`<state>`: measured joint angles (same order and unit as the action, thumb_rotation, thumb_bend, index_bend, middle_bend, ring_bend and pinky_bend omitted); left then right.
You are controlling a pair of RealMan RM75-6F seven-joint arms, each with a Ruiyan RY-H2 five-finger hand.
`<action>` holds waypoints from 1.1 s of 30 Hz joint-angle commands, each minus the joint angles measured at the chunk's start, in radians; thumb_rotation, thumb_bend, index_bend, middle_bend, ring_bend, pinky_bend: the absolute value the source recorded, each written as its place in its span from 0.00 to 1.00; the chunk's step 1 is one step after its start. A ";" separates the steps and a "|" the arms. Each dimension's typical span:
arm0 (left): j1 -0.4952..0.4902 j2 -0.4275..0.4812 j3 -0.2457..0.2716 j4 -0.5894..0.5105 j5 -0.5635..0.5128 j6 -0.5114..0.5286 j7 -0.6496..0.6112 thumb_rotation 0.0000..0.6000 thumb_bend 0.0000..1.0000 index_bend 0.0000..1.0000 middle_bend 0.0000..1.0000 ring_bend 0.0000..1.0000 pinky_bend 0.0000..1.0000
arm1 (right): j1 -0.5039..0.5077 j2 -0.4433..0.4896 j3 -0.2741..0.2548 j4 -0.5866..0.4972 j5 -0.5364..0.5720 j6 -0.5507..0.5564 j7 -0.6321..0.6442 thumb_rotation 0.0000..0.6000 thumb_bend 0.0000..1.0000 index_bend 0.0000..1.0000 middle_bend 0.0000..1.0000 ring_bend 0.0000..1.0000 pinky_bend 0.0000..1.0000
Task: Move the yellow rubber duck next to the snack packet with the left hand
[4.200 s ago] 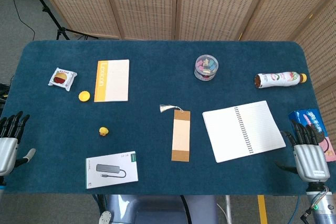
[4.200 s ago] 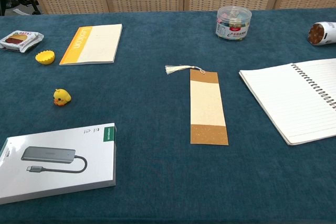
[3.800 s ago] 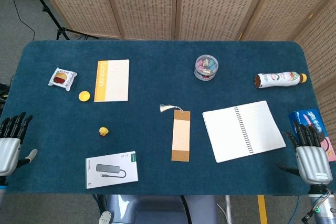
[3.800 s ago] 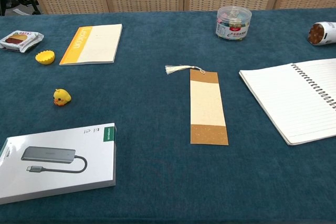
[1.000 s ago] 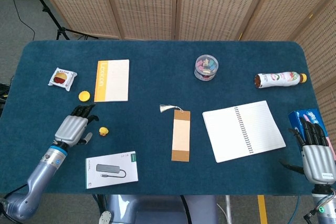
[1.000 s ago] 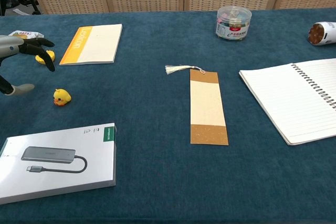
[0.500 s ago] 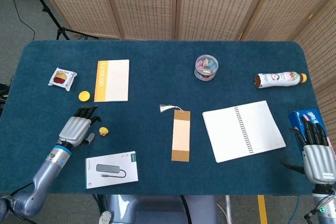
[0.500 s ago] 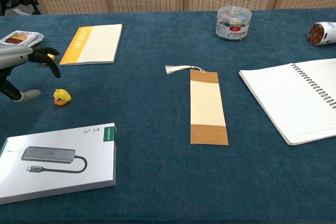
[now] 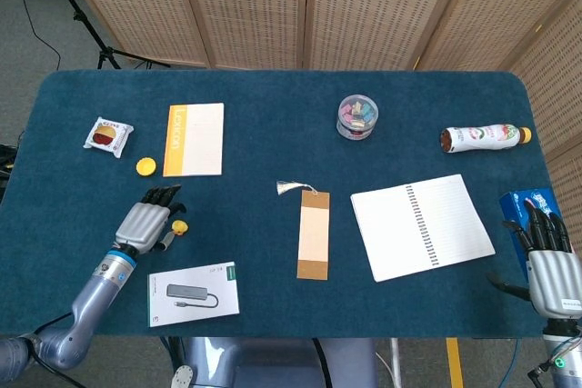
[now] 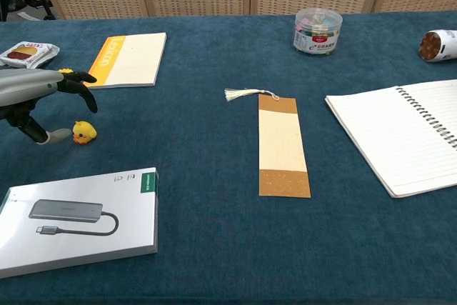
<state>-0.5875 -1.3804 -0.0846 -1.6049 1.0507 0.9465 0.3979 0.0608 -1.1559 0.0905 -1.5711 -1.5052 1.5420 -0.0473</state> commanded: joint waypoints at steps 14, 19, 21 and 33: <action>-0.012 -0.021 0.012 0.013 -0.030 0.008 0.017 1.00 0.43 0.30 0.00 0.00 0.00 | -0.003 -0.003 0.003 0.002 -0.003 0.010 0.000 1.00 0.00 0.21 0.00 0.00 0.00; -0.014 -0.036 0.017 0.025 -0.032 0.010 0.017 1.00 0.43 0.30 0.00 0.00 0.00 | -0.003 -0.004 0.005 0.004 -0.001 0.011 0.003 1.00 0.00 0.21 0.00 0.00 0.00; -0.014 -0.039 0.018 0.026 -0.032 0.011 0.017 1.00 0.43 0.30 0.00 0.00 0.00 | -0.003 -0.004 0.006 0.004 -0.001 0.012 0.003 1.00 0.00 0.21 0.00 0.00 0.00; -0.015 -0.051 0.025 0.032 -0.036 0.028 0.034 1.00 0.44 0.34 0.00 0.00 0.00 | -0.006 -0.005 0.008 0.005 -0.003 0.020 0.008 1.00 0.00 0.21 0.00 0.00 0.00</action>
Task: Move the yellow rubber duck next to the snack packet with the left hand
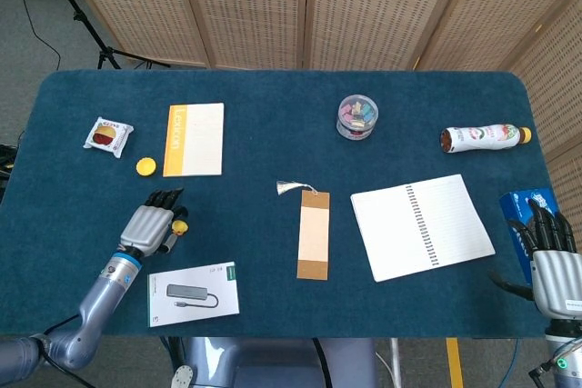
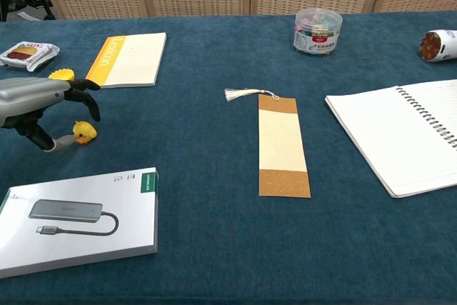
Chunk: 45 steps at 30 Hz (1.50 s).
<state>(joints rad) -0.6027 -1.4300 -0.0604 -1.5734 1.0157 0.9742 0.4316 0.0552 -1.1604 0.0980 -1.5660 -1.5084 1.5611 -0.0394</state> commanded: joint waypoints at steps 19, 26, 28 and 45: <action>-0.001 -0.005 0.011 0.001 -0.014 0.011 0.025 1.00 0.52 0.38 0.00 0.00 0.00 | -0.001 -0.003 0.003 0.002 0.000 0.003 -0.001 1.00 0.00 0.21 0.00 0.00 0.00; 0.004 -0.027 0.008 0.023 -0.005 0.020 0.009 1.00 0.52 0.45 0.00 0.00 0.00 | -0.001 -0.002 0.003 0.002 0.000 0.004 0.001 1.00 0.00 0.21 0.00 0.00 0.00; 0.004 -0.031 0.008 0.029 -0.004 0.021 0.010 1.00 0.52 0.46 0.00 0.00 0.00 | -0.001 -0.002 0.003 0.003 0.000 0.004 0.002 1.00 0.00 0.21 0.00 0.00 0.00; 0.011 0.008 -0.004 -0.001 0.021 0.054 0.013 1.00 0.52 0.48 0.00 0.00 0.00 | -0.001 -0.004 0.005 0.003 0.002 0.003 0.000 1.00 0.00 0.21 0.00 0.00 0.00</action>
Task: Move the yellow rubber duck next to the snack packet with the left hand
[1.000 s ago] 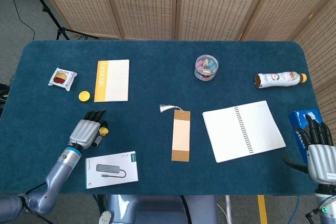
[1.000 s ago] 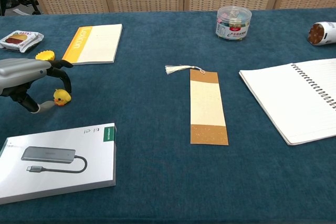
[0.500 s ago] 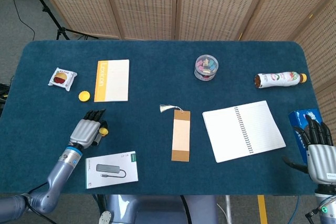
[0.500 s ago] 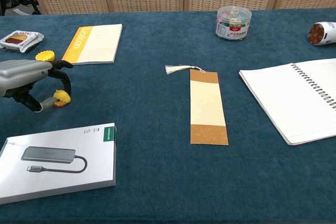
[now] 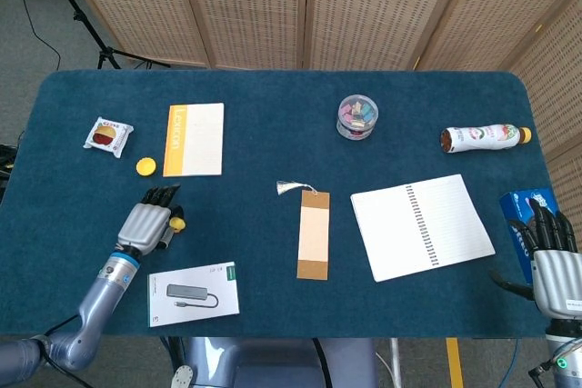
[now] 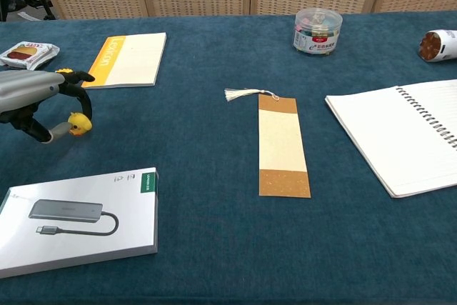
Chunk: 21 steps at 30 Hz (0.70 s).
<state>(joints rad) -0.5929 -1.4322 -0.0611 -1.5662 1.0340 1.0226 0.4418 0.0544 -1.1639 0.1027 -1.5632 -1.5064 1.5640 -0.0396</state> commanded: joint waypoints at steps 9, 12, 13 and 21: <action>0.004 0.067 -0.026 -0.015 -0.004 0.017 -0.011 1.00 0.52 0.48 0.00 0.00 0.00 | 0.000 0.000 -0.002 -0.001 -0.002 -0.001 -0.006 1.00 0.00 0.21 0.00 0.00 0.00; 0.003 0.077 -0.038 0.020 -0.011 0.017 -0.021 1.00 0.52 0.48 0.00 0.00 0.00 | 0.000 -0.001 -0.003 -0.002 -0.003 -0.002 -0.010 1.00 0.00 0.21 0.00 0.00 0.00; 0.002 0.078 -0.040 0.032 -0.013 0.015 -0.025 1.00 0.52 0.48 0.00 0.00 0.00 | 0.001 -0.002 -0.003 -0.002 -0.003 -0.002 -0.011 1.00 0.00 0.21 0.00 0.00 0.00; -0.009 0.081 -0.078 0.147 -0.050 -0.025 -0.082 1.00 0.52 0.48 0.00 0.00 0.00 | 0.004 -0.007 -0.003 -0.001 -0.002 -0.009 -0.024 1.00 0.00 0.21 0.00 0.00 0.00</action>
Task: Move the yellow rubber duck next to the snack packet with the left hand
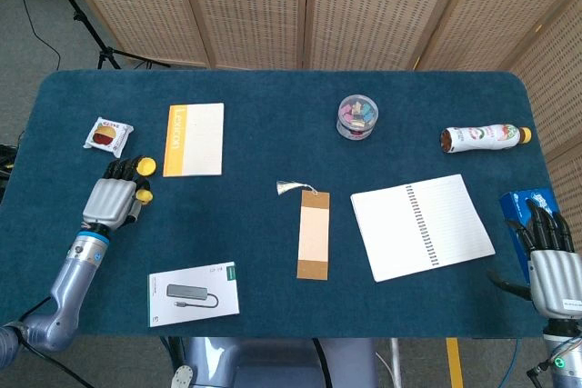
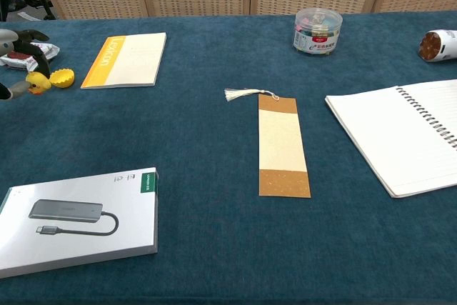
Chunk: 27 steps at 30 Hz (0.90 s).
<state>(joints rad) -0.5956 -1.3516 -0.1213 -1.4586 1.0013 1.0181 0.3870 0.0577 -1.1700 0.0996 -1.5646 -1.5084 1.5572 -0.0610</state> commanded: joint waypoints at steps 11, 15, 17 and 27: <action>-0.040 -0.014 -0.064 0.183 -0.054 -0.111 -0.113 1.00 0.52 0.48 0.00 0.00 0.00 | 0.005 -0.006 -0.004 -0.001 -0.001 -0.010 -0.021 1.00 0.00 0.21 0.00 0.00 0.00; -0.058 -0.035 -0.077 0.229 -0.065 -0.140 -0.130 1.00 0.52 0.48 0.00 0.00 0.00 | 0.007 -0.009 -0.003 -0.001 0.002 -0.014 -0.027 1.00 0.00 0.21 0.00 0.00 0.00; -0.068 -0.050 -0.081 0.259 -0.069 -0.151 -0.132 1.00 0.52 0.48 0.00 0.00 0.00 | 0.009 -0.009 -0.003 0.000 0.005 -0.019 -0.027 1.00 0.00 0.21 0.00 0.00 0.00; -0.100 -0.115 -0.095 0.370 -0.106 -0.197 -0.131 1.00 0.52 0.48 0.00 0.00 0.00 | 0.011 -0.010 -0.002 0.002 0.008 -0.021 -0.027 1.00 0.00 0.21 0.00 0.00 0.00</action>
<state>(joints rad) -0.6897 -1.4574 -0.2143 -1.1026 0.9046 0.8294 0.2529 0.0687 -1.1800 0.0976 -1.5625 -1.5008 1.5356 -0.0878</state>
